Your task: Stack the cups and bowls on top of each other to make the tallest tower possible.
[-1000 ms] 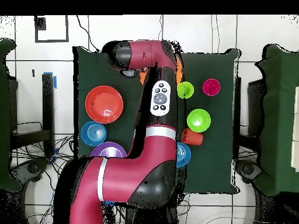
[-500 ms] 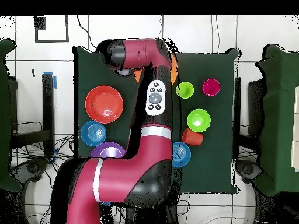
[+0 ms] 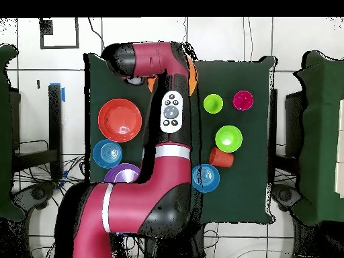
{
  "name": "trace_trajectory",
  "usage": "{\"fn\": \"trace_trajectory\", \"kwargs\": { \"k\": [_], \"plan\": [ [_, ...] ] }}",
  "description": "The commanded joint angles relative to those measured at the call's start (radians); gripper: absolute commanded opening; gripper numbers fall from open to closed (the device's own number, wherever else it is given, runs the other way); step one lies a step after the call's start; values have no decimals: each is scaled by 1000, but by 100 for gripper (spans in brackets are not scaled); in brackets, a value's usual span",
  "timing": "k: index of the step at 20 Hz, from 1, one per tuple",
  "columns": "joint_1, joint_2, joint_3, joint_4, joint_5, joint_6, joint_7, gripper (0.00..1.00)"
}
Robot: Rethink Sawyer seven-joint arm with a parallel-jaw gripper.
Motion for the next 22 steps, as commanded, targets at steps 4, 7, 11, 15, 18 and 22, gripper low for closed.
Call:
{"fn": "trace_trajectory", "kwargs": {
  "k": [4, 7, 11, 15, 18, 22],
  "plan": [
    [18, -7, 83, 8, -8, 107, -150, 0],
    [17, -5, 68, 6, -17, 109, -139, 0],
    [13, -12, 50, 3, -26, 106, -125, 0],
    [15, -40, 32, 28, -25, 106, -110, 0],
    [11, -41, 31, 21, -22, 120, -120, 0],
    [8, -47, 34, 38, -16, 112, -125, 100]
  ]
}}
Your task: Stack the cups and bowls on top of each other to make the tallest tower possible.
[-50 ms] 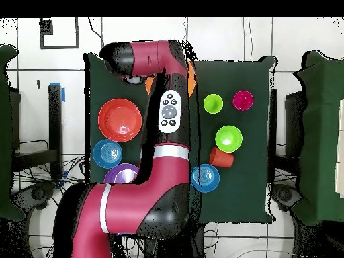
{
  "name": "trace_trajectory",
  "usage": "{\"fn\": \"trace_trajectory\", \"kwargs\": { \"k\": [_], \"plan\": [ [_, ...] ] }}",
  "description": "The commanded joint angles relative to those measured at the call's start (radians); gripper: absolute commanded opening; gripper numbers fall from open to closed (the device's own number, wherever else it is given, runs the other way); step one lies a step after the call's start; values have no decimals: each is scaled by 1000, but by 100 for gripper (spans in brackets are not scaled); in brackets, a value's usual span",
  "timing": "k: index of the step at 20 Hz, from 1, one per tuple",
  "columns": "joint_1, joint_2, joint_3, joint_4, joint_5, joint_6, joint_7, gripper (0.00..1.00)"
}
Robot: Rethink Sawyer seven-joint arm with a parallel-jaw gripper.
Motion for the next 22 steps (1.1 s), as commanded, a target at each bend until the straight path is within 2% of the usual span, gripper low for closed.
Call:
{"fn": "trace_trajectory", "kwargs": {
  "k": [1, 4, 6, 8, 12, 22],
  "plan": [
    [3, -45, 51, 46, -16, 115, -127, 100],
    [8, -54, 45, 65, -18, 113, -121, 100],
    [2, -35, 51, 26, -13, 137, -123, 100],
    [-3, -39, 56, 41, -5, 131, -106, 100],
    [-2, -65, 54, 80, -2, 126, -97, 100],
    [-7, -141, 55, 141, 22, 192, -99, 100]
  ]
}}
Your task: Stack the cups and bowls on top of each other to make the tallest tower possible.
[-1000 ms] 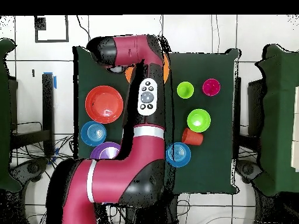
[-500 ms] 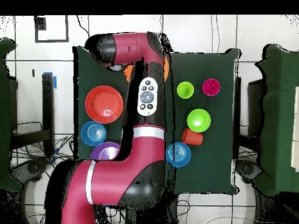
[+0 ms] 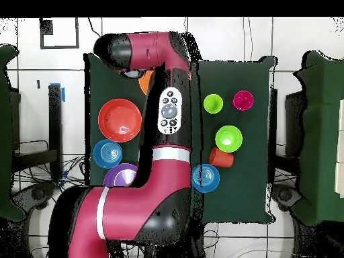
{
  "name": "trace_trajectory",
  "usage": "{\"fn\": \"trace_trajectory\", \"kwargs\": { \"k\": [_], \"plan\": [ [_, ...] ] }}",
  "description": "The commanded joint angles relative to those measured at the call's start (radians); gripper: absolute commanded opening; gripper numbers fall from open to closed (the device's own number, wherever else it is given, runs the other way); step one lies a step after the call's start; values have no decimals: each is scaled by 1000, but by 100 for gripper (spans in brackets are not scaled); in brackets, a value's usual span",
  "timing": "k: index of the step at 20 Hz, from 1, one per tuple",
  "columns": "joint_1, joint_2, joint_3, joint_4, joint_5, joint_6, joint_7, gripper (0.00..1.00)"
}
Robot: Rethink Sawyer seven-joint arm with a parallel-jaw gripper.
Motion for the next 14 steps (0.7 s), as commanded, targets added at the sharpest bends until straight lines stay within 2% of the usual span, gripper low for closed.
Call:
{"fn": "trace_trajectory", "kwargs": {
  "k": [1, 5, 9, 14],
  "plan": [
    [-7, -100, 57, 163, 20, 172, -99, 100],
    [-17, -143, 76, 224, 39, 163, -119, 100],
    [-29, -187, 55, 297, 29, 129, -118, 100],
    [-51, -242, 40, 431, 9, 15, -73, 100]
  ]
}}
